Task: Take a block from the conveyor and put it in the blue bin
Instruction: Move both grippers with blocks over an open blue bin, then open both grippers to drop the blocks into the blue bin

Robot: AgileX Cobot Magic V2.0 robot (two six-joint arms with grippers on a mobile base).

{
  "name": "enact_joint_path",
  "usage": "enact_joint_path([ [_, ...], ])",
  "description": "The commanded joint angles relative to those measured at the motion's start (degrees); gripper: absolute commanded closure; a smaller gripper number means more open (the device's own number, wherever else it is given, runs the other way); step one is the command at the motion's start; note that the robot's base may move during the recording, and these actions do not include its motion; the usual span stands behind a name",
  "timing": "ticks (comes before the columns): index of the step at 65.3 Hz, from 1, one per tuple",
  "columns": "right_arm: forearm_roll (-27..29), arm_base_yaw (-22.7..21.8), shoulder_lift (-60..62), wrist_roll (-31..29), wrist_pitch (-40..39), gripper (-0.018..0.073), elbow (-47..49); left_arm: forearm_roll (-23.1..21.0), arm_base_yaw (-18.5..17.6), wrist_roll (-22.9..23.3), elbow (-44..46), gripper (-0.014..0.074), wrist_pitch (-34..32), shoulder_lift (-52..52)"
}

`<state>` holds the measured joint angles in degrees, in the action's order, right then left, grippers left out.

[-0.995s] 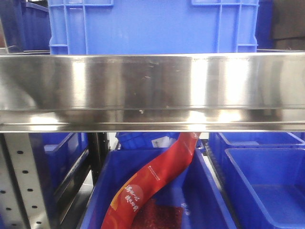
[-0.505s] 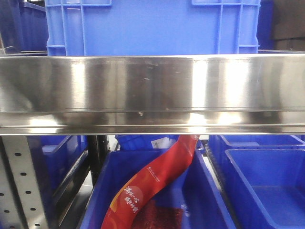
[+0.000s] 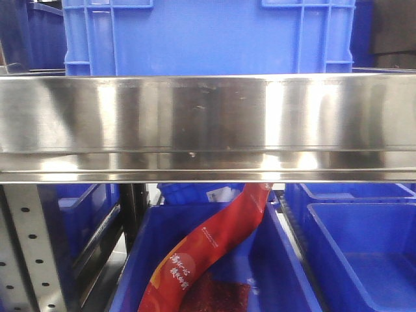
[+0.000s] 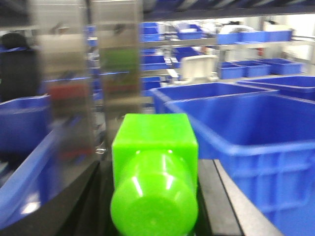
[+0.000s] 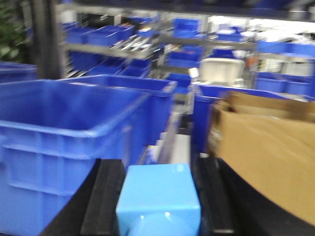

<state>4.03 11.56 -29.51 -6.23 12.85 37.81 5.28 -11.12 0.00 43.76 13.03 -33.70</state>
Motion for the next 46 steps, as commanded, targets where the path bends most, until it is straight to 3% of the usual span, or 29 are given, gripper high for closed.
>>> enact_joint_path([
  [1,-0.44,2.95,-5.81,-0.88,-0.38,0.072,4.58,-0.4,-3.46,-0.65,4.34,0.0707,-0.74,-5.92],
  [10,-0.44,6.97,-15.02,-0.88,-0.38,0.072,11.85,-1.74,-9.83,-0.65,11.95,0.0707,-0.74,-15.85],
  [22,2.0,11.21,-29.15,-0.88,-0.38,0.072,22.31,-4.81,-15.46,-0.65,22.02,0.0707,-0.69,-29.48],
  [41,2.4,13.2,-47.57,-0.88,-0.69,0.072,37.25,-8.16,-17.56,-0.65,38.2,0.0706,2.43,-48.93],
  [46,2.57,13.2,-50.61,-0.88,-0.33,0.0718,39.73,-8.43,-17.56,-0.65,41.12,0.0652,2.8,-52.49],
])
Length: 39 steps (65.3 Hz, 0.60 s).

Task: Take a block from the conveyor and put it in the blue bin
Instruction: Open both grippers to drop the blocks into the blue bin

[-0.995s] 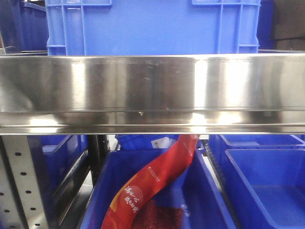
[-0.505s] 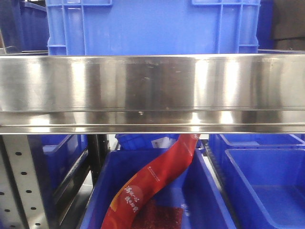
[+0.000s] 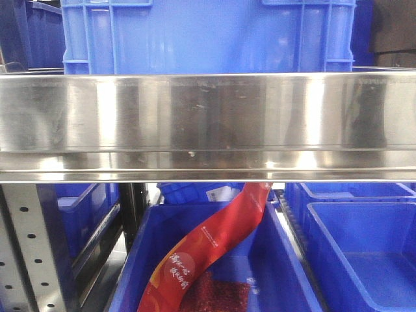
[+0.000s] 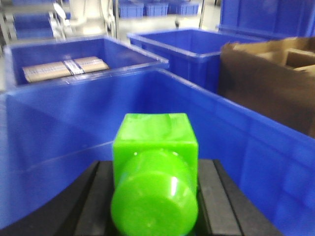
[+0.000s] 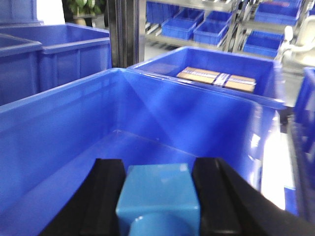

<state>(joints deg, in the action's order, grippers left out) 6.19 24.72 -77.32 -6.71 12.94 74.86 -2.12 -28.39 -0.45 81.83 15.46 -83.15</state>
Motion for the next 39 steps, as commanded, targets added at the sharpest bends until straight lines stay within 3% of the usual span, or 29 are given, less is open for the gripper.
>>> enact_joint_path([
  [1,0.57,0.04,-3.2,-0.39,-0.42,0.0713,2.94,-1.3,-0.29,-0.2,3.42,0.0622,0.56,-3.48],
  [5,0.57,0.04,-4.73,-0.39,-0.31,0.0652,3.62,-2.21,-0.29,-0.2,4.49,0.0483,0.77,-5.16],
  [12,0.57,0.04,-6.41,-0.29,-0.86,0.0438,3.7,-2.21,-0.29,-0.2,4.63,0.0262,0.77,-6.87],
  [19,0.57,0.04,-7.57,-0.29,-0.53,0.0197,3.7,-2.21,-0.29,-0.2,4.63,0.0156,0.65,-7.24],
  [23,0.57,0.04,-7.57,-0.29,-0.43,0.0144,3.7,-2.21,-0.29,-0.2,4.63,0.016,0.38,-7.24],
  [31,0.57,-0.07,-7.66,-0.29,-0.94,0.0204,3.7,-2.21,-0.18,-0.2,4.63,0.0236,-1.44,-7.24],
  [34,0.57,-0.36,-7.56,-0.29,-0.94,0.0282,3.7,-2.21,0.05,-0.2,4.76,0.0333,-1.87,-7.1],
  [39,0.57,-1.1,-6.78,-0.29,-0.94,0.0489,3.7,-2.21,0.19,-0.2,4.99,0.0521,-1.02,-6.25],
])
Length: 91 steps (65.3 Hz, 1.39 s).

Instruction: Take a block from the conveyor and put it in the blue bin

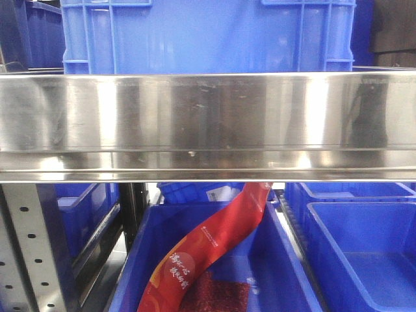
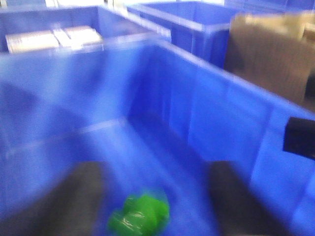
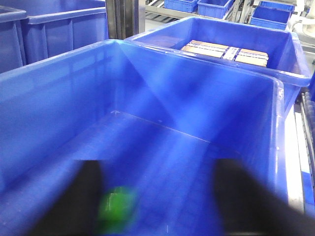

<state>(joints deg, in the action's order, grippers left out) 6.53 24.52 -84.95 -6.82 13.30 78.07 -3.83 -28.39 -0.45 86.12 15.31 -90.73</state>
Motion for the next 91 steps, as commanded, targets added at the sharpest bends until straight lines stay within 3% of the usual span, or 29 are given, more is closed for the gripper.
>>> enact_joint_path([
  [1,0.22,-1.19,1.08,-0.19,-1.3,0.0547,0.49,-0.5,0.3,-0.2,0.74,0.0577,-0.28,1.75],
  [4,0.22,-2.02,1.98,-0.19,-1.37,0.0658,0.49,-0.5,0.91,-0.2,0.74,0.0689,1.05,2.99],
  [6,0.33,-2.65,2.78,-0.05,-1.37,0.0727,0.49,-0.63,1.5,-0.03,0.74,0.0706,1.61,4.03],
  [17,0.44,-6.87,8.04,1.29,-0.84,0.072,-0.59,-0.63,5.08,0.86,-1.56,0.0707,1.17,11.02],
  [26,0.44,-9.24,13.49,1.29,-2.73,0.072,-5.59,-0.63,7.68,0.86,-8.35,0.0707,-0.29,17.88],
  [43,0.44,-9.51,26.96,1.29,-12.35,0.072,-26.93,-1.13,11.8,0.86,-33.82,0.0707,-7.75,34.56],
  [63,0.44,-9.51,46.29,1.29,-15.3,0.072,-50.81,-1.62,19.84,0.86,-57.98,0.0707,-7.74,57.16],
  [76,0.44,-9.51,58.33,1.29,-11.15,0.0721,-54.24,-1.62,21.82,0.86,-65.41,0.0707,-7.74,69.06],
  [91,0.44,-9.51,66.69,1.29,-11.26,0.0721,-54.24,-1.62,21.76,0.86,-67.02,0.0707,-7.62,77.61],
])
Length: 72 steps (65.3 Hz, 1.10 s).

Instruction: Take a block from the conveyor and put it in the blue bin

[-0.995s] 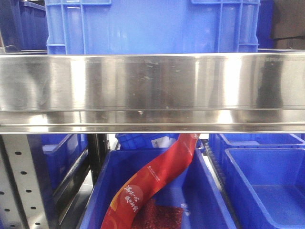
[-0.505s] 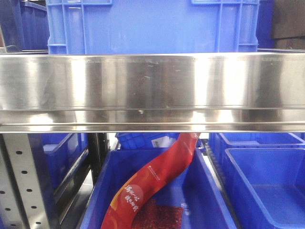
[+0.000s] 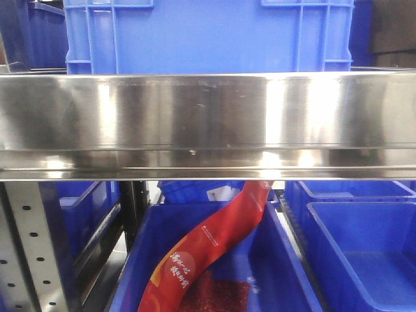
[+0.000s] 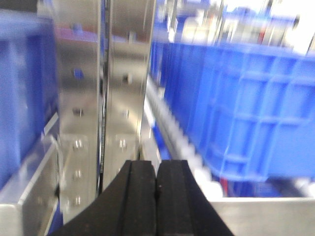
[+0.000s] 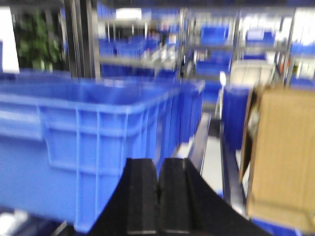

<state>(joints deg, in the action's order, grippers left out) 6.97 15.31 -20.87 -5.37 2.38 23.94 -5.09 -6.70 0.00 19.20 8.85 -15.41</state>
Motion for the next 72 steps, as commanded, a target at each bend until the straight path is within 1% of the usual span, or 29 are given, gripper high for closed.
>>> enact_joint_path([
  [1,0.0,-0.3,2.96,-0.16,-0.34,0.0721,-0.1,-0.36,0.07,0.41,-0.1,0.0707,-1.18,2.66],
  [14,0.0,-0.3,4.81,-0.16,-0.21,0.0721,-0.1,-0.36,0.07,0.41,-0.1,0.0707,-1.27,5.65],
  [34,0.0,-0.34,4.92,-0.16,-0.04,0.0721,-0.1,-0.36,0.07,0.41,-0.1,0.0707,-1.27,5.84],
  [39,-1.55,-1.55,6.6,0.61,1.47,0.0721,-1.05,-0.36,0.07,0.41,-0.1,0.0707,-1.27,5.84],
  [46,-5.04,-5.42,10.06,7.14,1.7,0.0721,-5.72,-0.36,0.07,0.41,-0.1,0.0707,-1.27,5.87],
  [51,-5.52,-9.07,13.87,7.26,1.7,0.0721,-10.86,-0.36,0.07,0.41,-0.1,0.0707,-1.27,5.87],
  [53,-5.52,-9.69,15.07,7.26,1.45,0.0721,-12.96,-0.36,0.07,0.41,-0.1,0.0707,-1.27,5.87],
  [64,-5.52,-10.18,20.87,6.95,-2.38,0.0721,-23.29,-0.36,0.07,0.41,-0.1,0.0707,-1.27,5.87],
  [68,-5.52,-10.18,20.87,6.95,-4.65,0.0721,-23.94,-0.36,0.07,0.41,-0.1,0.0707,-1.27,5.87],
  [70,-5.52,-10.18,20.87,6.95,-1.81,0.0721,-23.94,-0.36,0.07,0.41,-0.1,0.0707,-1.27,5.87],
  [72,-5.52,-10.18,20.87,6.95,-1.13,0.0721,-23.94,-0.36,0.07,0.41,-0.1,0.0707,-1.27,5.97],
])
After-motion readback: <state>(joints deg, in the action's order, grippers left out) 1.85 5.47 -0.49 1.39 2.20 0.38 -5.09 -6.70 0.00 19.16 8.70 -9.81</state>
